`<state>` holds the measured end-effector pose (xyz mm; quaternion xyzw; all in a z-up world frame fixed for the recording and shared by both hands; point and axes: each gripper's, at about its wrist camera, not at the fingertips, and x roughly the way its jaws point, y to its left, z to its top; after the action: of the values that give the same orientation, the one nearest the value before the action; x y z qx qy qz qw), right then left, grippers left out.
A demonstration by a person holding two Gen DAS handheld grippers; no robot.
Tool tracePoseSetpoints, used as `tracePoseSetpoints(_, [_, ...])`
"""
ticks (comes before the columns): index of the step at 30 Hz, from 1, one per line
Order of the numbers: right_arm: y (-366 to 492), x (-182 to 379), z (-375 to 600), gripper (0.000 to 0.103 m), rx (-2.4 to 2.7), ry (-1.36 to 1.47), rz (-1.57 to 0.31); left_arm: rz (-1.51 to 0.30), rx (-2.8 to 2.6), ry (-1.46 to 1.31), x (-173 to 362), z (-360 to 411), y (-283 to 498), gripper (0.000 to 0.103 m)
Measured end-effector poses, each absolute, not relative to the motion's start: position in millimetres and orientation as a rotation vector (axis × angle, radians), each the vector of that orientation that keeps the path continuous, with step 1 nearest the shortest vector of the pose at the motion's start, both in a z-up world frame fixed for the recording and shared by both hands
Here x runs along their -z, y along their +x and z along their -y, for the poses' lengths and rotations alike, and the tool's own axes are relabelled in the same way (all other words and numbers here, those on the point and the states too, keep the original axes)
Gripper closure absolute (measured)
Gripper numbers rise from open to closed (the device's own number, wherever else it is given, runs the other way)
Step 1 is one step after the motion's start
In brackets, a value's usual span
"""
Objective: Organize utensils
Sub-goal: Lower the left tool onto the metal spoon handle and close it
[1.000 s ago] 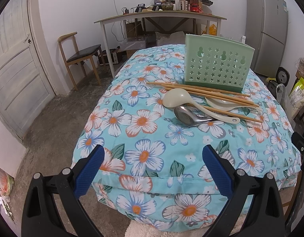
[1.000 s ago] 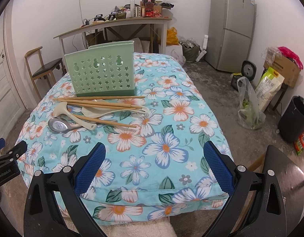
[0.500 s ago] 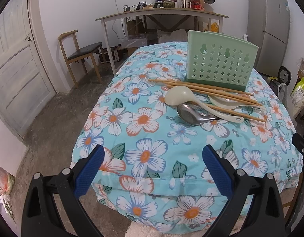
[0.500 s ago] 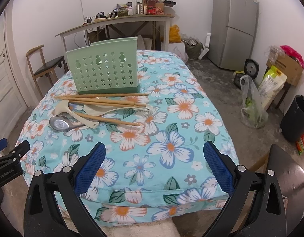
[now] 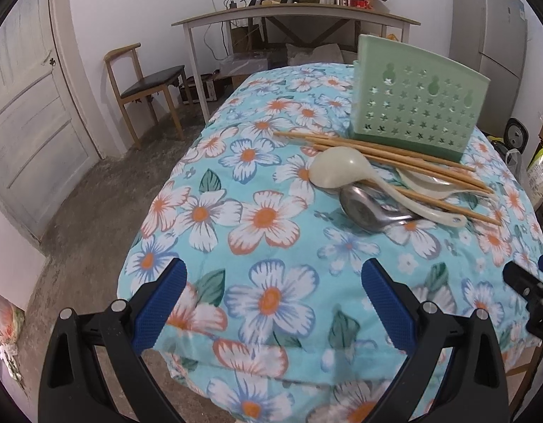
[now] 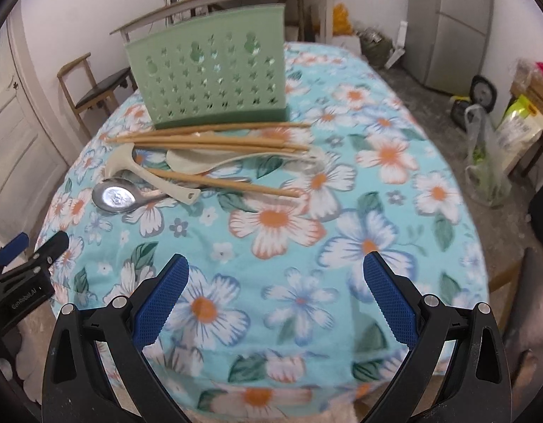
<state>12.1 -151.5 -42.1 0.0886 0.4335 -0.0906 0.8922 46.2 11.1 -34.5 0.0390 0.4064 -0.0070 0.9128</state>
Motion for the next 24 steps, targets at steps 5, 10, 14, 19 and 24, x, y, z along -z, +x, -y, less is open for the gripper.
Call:
tracePoseSetpoints(5, [30,52,145,0.008,0.171,0.141,-0.923,-0.809,0.026,0.064,35,-11,61,0.006])
tracePoseSetpoints(10, [44,67,144,0.008,0.163,0.106,-0.949,-0.799,0.063,0.024,37,-10,78,0.011])
tracePoseSetpoints(14, [49,74,143,0.008,0.157,0.076,-0.952,-0.799,0.092,-0.002,37,-7,89,0.016])
tracePoseSetpoints(19, [46,74,143,0.008,0.134,0.061,-0.954,-0.800,0.131,-0.017,38,-1,96,0.020])
tracePoseSetpoints(24, [42,74,146,0.008,0.086,0.063,-0.959,-0.817,0.191,-0.059,40,0,96,0.027])
